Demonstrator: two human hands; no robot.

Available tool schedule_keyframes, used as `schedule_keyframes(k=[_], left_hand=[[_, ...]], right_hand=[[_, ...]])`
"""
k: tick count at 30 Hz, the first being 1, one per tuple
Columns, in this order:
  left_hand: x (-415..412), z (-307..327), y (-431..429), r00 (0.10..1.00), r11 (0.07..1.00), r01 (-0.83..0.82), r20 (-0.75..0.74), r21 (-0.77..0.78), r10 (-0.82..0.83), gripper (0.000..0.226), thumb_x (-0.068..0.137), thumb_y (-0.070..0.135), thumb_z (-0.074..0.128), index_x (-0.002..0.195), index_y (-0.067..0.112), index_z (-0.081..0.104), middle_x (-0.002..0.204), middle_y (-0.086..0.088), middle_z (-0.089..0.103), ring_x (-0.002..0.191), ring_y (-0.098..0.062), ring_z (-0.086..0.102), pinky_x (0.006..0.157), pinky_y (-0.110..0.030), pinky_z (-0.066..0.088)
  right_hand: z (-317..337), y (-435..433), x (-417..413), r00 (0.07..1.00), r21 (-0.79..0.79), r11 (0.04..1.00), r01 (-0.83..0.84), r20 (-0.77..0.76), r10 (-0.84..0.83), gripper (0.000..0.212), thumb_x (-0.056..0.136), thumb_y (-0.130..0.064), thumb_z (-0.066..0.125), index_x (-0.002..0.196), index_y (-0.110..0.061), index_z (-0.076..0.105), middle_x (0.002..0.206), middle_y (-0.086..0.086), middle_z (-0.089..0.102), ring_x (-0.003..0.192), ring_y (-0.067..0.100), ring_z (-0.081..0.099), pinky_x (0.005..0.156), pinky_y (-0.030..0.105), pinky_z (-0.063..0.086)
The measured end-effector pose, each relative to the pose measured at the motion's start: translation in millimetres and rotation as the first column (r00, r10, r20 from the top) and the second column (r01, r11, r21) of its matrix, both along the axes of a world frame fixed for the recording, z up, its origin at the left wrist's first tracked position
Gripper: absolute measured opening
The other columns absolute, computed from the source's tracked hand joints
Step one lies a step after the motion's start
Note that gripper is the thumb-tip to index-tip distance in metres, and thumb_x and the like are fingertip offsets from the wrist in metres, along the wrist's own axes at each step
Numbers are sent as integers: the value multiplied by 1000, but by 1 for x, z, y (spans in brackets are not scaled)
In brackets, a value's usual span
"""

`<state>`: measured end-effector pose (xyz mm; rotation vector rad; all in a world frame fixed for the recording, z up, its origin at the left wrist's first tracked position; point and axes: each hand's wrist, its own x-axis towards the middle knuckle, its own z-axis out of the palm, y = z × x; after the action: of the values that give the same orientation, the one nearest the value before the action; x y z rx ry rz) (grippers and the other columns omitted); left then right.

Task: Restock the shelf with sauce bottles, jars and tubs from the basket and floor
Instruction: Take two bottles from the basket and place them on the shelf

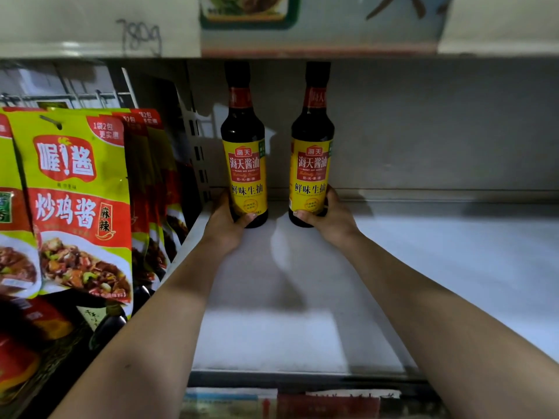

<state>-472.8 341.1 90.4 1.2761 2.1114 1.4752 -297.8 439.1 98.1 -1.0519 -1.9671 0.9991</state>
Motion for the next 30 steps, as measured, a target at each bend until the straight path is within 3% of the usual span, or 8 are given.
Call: schedule_keyframes(k=[6,13,17,19,22,25,27,30], left_hand=[[-2,-2,1,1000,1000,-9,-18,1,9,64,84,17,65,139,12,32,136,-13,49,126,-31,44,106,-43,35],[1,2,-9,1000,999,-26,8,22,26,67,83,21,66,139,9,33,135,-12,52,125,-27,48,103,-37,39],[10,2,-26,994,1000,-14,108,10,12,59,81,19,68,132,5,41,131,-14,55,122,-28,51,103,-40,41],[23,4,-39,986,999,-47,163,24,43,50,82,12,66,126,-1,45,127,-18,56,119,-29,53,94,-27,42],[43,5,-58,990,996,-86,109,-19,87,31,87,8,60,115,-5,56,118,-20,59,113,-32,53,67,-8,36],[62,13,-78,991,995,-101,90,5,100,24,88,-1,54,111,-8,59,106,-16,60,99,-18,60,63,4,34],[80,19,-98,972,993,-100,219,62,84,16,86,-13,50,94,-8,62,82,-5,69,71,5,64,63,0,40],[108,23,-133,951,991,-97,301,89,66,14,87,-7,53,84,4,61,61,15,63,52,13,55,58,-1,41]], right_hand=[[-2,0,-2,999,1,999,35,21,-35,79,75,-37,73,140,-26,30,134,1,53,121,25,50,101,42,42],[7,-15,11,1000,-27,999,-21,21,22,80,73,-34,76,140,-26,31,133,-1,54,122,20,51,97,27,42],[15,-38,32,990,42,999,-28,141,22,71,80,-30,70,140,-23,34,136,1,51,121,21,51,83,17,36],[16,-51,42,983,86,995,-39,182,23,64,82,-31,68,138,-20,39,137,4,50,123,24,49,92,23,38],[18,-75,61,980,91,994,-59,194,40,60,83,-31,66,136,-17,42,138,6,49,125,23,47,99,27,37],[24,-99,78,991,-3,997,-73,113,73,55,84,-26,66,134,-17,44,135,6,51,123,22,48,94,22,37],[26,-114,90,993,-69,993,-91,71,96,51,84,-24,67,130,-16,47,129,7,55,118,21,52,90,21,40],[26,-134,107,991,-38,991,-127,43,128,47,82,-26,68,125,-15,52,119,7,60,107,19,58,84,19,43]])
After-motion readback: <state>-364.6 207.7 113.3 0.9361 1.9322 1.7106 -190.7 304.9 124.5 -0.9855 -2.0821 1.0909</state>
